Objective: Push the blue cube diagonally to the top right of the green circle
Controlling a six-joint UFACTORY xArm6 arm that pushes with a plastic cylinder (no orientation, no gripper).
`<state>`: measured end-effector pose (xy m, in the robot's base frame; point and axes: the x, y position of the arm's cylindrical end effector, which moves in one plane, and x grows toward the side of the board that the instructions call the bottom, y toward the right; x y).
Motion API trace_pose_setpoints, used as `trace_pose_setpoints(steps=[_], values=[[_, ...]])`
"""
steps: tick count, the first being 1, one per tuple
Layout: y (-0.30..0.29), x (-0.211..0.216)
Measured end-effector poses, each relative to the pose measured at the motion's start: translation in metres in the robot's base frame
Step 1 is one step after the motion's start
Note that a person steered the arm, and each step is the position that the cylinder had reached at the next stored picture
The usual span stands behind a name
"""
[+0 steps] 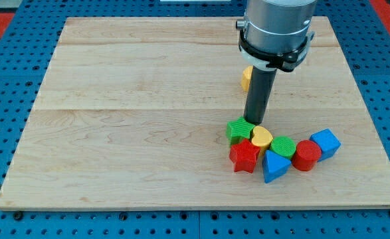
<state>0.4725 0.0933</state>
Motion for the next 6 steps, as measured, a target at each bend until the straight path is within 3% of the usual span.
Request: trace_pose_setpoints(steps=[1,2,3,4,5,6], values=[[0.046,-0.034],[0.146,-0.018],[0.206,0.035],[0.180,0.046],[0.107,0.050],[0.089,0.048]])
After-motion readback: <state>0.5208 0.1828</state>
